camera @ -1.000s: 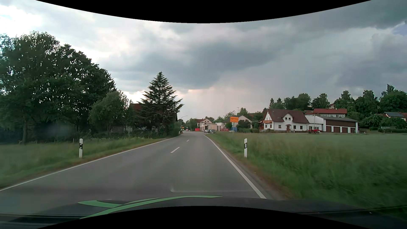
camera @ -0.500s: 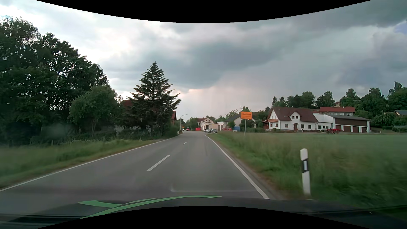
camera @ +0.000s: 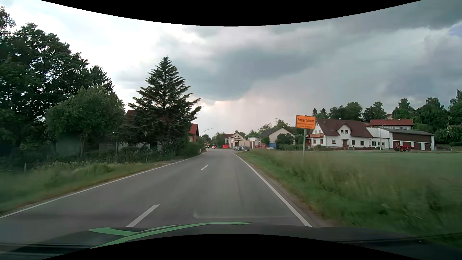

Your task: Follow the waypoints while adhering to traffic rules and regulations

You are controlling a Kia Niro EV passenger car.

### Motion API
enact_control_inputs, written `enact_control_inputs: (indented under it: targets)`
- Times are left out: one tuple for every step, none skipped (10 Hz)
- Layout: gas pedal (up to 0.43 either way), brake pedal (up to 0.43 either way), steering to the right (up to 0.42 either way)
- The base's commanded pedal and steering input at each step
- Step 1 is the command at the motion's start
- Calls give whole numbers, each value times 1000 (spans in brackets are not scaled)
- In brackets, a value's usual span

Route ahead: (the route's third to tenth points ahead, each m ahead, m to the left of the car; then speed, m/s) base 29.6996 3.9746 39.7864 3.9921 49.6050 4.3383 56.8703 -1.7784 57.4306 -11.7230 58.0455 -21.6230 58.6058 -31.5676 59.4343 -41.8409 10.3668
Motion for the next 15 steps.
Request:
enact_control_inputs:
  targets:
    - [0,0,-3]
    - [0,0,-3]
    - [0,0,-3]
    - [0,0,-2]
    - [0,0,-3]
    - [0,0,-3]
    - [0,0,-2]
    - [0,12,-1]
    - [0,24,0]
    - [0,61,2]
    - [0,73,2]
    - [0,79,2]
    - [0,79,2]
    - [0,67,2]
    - [0,55,2]
